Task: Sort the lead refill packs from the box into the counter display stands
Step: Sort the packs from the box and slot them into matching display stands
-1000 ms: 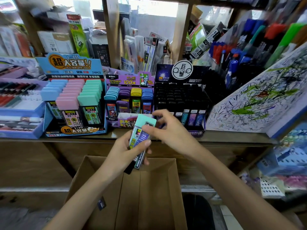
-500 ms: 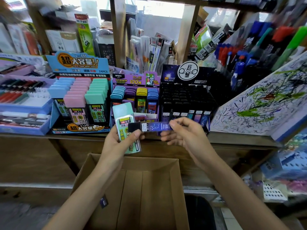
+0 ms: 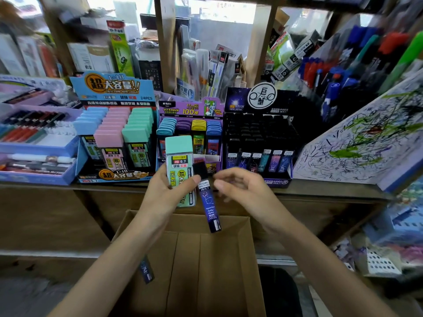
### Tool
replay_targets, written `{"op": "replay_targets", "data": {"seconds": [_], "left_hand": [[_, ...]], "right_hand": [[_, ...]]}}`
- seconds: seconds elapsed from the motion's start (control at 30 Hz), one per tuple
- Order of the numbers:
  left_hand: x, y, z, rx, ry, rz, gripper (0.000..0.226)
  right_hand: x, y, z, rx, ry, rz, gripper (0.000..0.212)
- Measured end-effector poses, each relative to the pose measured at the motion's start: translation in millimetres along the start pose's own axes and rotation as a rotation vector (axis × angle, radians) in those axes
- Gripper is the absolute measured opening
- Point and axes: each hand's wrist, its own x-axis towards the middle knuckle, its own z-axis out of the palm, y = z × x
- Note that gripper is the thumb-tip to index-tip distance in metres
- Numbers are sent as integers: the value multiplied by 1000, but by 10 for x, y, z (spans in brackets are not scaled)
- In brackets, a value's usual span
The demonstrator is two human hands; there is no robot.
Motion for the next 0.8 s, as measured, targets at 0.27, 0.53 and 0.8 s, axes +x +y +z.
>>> {"op": "replay_targets", "data": {"seconds": [0.27, 0.53, 0.8], "left_hand": [[-29, -35, 160, 73, -135, -1, 46], [-50, -151, 140, 85, -105, -65, 37], [-61, -182, 144, 141, -82, -73, 37]], "right_hand": [[13, -135, -244, -93, 57, -128, 15], [166, -204, -1267, -243, 411, -224, 22], [379, 122, -1255, -282, 344, -117, 28]]}}
